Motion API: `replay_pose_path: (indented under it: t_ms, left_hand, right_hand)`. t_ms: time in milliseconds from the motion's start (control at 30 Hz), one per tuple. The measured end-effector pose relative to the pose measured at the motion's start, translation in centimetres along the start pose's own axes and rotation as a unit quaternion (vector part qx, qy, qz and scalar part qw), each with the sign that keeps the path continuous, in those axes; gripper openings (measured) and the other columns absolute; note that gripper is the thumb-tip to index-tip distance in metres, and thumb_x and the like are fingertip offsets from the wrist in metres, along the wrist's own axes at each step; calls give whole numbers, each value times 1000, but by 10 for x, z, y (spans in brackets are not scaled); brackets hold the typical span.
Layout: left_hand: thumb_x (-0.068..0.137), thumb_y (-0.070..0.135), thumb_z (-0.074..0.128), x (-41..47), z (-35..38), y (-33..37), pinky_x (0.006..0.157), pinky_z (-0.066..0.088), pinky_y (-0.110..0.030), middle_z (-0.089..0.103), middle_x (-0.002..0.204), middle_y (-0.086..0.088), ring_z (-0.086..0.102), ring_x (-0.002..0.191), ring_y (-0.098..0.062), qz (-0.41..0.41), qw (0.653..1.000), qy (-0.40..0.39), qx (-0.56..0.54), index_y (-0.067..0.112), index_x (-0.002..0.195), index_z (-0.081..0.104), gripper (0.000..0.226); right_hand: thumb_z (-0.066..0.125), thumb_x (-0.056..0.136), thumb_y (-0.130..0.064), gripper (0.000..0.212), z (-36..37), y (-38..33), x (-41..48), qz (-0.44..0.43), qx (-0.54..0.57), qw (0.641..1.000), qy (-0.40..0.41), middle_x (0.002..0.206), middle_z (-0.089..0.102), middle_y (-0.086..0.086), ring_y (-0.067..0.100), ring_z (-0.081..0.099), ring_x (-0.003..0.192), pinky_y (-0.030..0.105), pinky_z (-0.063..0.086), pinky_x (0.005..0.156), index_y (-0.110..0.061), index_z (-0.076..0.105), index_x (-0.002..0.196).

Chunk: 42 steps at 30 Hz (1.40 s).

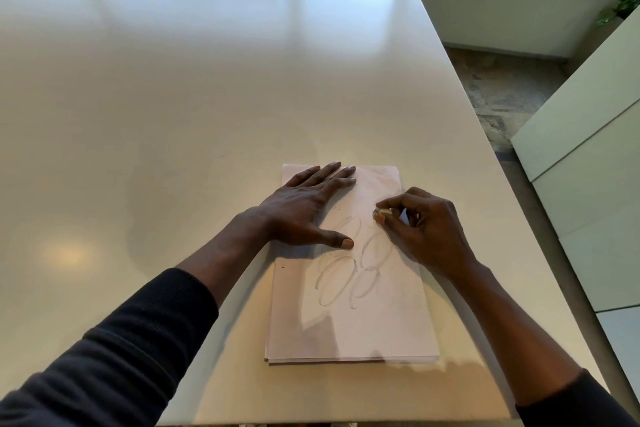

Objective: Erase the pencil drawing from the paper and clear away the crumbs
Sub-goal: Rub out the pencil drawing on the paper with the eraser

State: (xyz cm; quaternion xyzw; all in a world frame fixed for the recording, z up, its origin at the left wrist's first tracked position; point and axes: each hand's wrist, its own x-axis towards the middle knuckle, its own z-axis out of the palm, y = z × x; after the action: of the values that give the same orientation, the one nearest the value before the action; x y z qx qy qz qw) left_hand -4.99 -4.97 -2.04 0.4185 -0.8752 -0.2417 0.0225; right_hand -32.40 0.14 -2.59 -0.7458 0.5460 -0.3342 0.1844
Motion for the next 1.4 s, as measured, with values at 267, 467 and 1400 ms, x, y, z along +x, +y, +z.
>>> replay_pose_path:
  t_ms: [267, 467, 1400]
  left_hand:
    - [79, 87, 66, 0, 1, 0, 131, -12, -30, -12, 176, 23, -24, 158, 5, -1, 1000, 5, 2, 34, 171, 6, 122]
    - [79, 84, 67, -1, -2, 3, 124, -19, -20, -14, 176, 23, -26, 156, 7, -4, 1000, 2, -3, 34, 171, 6, 121]
    - [78, 86, 68, 0, -1, 1, 129, -15, -26, -12, 176, 22, -23, 158, 4, -8, 1000, 1, 2, 33, 171, 6, 122]
  right_hand:
    - [87, 90, -28, 17, -4, 6, -8, 15, -3, 999, 28, 91, 73, -14, 10, 70, 76, 36, 57, 63, -23, 85, 106]
    - [84, 92, -34, 20, 1, -2, -20, -24, 24, 999, -14, 96, 74, -12, 9, 70, 77, 32, 57, 61, -22, 84, 109]
    - [85, 91, -33, 18, 8, 1, 4, -9, -12, 1000, 11, 95, 74, -13, 0, 63, 71, 25, 48, 62, -24, 85, 107]
